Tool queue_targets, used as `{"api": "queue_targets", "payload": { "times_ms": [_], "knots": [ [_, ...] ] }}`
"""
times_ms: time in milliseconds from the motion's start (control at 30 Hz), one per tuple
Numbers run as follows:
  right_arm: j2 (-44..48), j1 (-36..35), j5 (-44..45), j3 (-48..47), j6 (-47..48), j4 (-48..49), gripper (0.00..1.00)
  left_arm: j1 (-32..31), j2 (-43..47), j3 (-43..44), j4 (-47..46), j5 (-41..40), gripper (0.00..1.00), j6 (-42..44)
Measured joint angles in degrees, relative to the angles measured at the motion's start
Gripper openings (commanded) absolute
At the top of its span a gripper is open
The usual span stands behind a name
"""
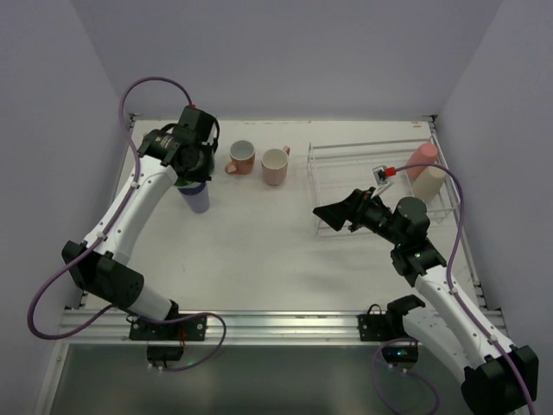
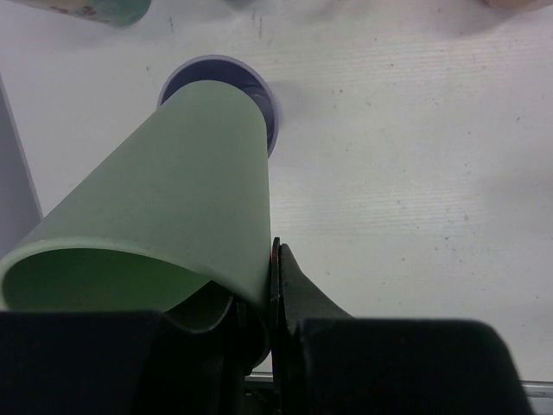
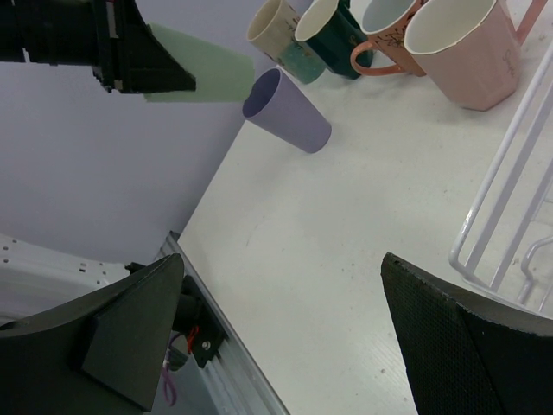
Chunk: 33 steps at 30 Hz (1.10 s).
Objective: Unload the cups from the dish rack
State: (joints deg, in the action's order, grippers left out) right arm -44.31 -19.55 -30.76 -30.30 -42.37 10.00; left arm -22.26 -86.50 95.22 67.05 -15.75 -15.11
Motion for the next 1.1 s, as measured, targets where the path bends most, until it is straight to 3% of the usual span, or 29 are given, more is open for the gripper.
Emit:
{"api": "queue_targets", "payload": {
  "times_ms": [967, 1033, 1100],
  "knots": [
    [-0.7, 0.0, 0.0, 0.0, 0.0, -0.2, 0.99, 2.5, -7.6, -2.9, -2.7, 2.1, 0.0, 2.8],
    [-0.8, 0.0, 0.0, 0.0, 0.0, -0.2, 0.99, 2.8, -8.2, -2.9, -3.2, 2.3, 0.03, 2.8],
    [-1.1, 0.0, 0.0, 0.0, 0.0, -0.2, 0.99, 3.1, -8.7, -3.2, -3.4, 2.4, 0.16, 2.9]
  ]
}}
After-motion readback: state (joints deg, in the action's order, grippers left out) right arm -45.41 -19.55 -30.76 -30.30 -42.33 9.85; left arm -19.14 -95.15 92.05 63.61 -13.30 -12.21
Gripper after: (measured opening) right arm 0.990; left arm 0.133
